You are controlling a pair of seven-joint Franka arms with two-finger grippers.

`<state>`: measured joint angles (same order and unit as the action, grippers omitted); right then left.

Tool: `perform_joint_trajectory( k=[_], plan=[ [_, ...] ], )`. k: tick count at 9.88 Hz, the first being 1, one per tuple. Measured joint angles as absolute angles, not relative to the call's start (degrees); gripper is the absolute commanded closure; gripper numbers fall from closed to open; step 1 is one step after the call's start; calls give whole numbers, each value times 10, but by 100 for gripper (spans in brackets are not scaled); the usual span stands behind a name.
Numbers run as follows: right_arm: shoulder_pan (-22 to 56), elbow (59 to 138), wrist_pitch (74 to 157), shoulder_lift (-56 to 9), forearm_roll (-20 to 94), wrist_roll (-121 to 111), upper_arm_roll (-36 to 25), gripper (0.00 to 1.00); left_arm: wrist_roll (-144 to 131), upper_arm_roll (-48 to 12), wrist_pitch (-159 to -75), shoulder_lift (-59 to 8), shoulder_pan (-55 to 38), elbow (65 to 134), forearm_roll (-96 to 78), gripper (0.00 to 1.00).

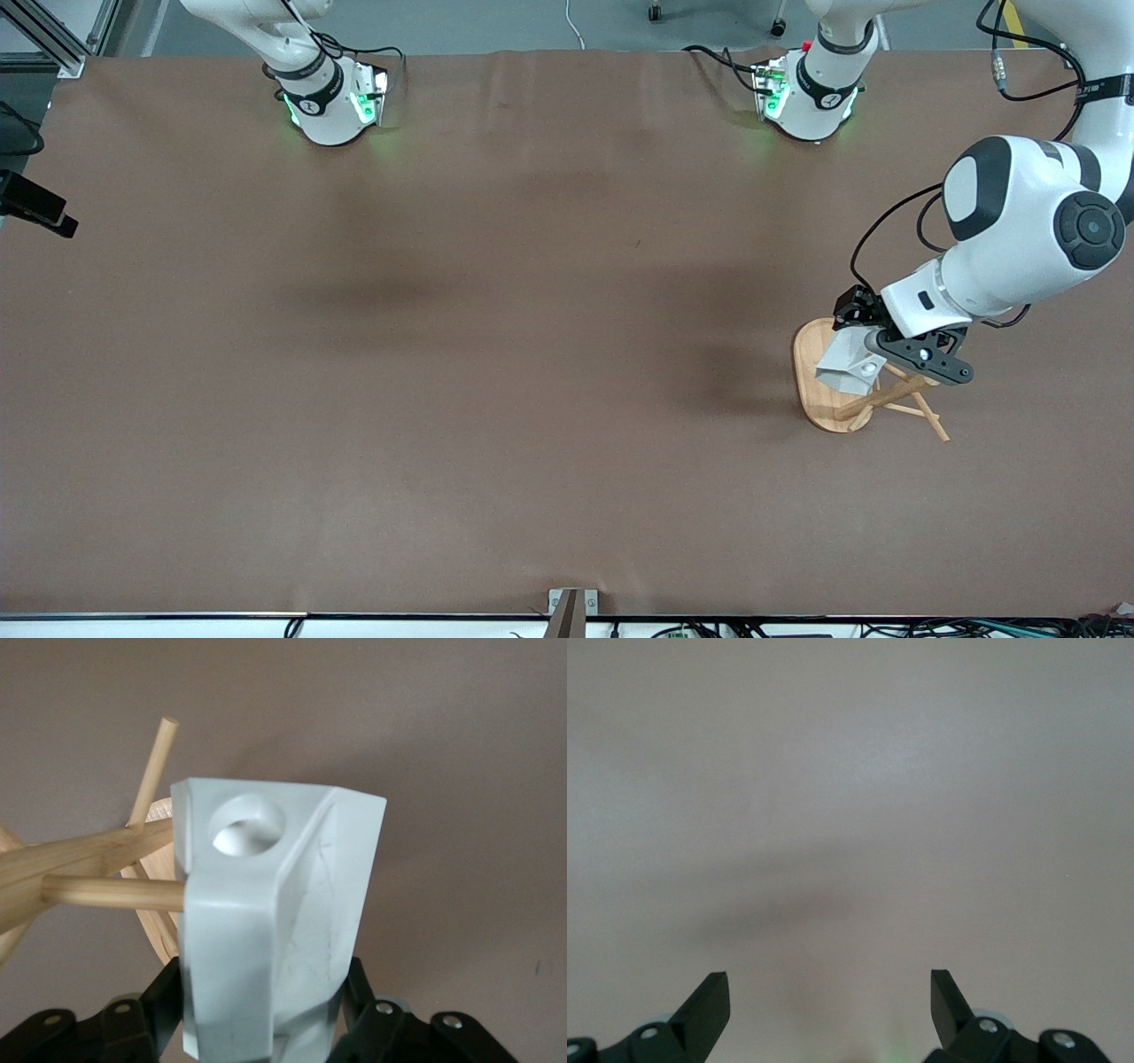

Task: Hang cup on rack
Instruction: 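Open the left gripper and lift it away from the cup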

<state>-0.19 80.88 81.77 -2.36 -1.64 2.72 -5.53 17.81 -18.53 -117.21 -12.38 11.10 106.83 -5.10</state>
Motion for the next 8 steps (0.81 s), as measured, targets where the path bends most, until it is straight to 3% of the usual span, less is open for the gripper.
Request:
perform_joint_trajectory(
  k=[2,3,4,8],
  plan=[
    [-2,809,818,-24,-16,27,-55,0,178,-173,-1172,-126,111,1068,-55,84],
    [-2,809,818,-24,-16,27,-55,0,178,-169,-1172,-128,111,1068,-56,63],
    [-2,809,818,-24,-16,27,-56,0,178,-165,-1172,-130,111,1068,-56,3],
    [-2,809,831,-24,-16,27,-56,0,159,-158,-1173,-132,111,1065,-58,0]
  ],
)
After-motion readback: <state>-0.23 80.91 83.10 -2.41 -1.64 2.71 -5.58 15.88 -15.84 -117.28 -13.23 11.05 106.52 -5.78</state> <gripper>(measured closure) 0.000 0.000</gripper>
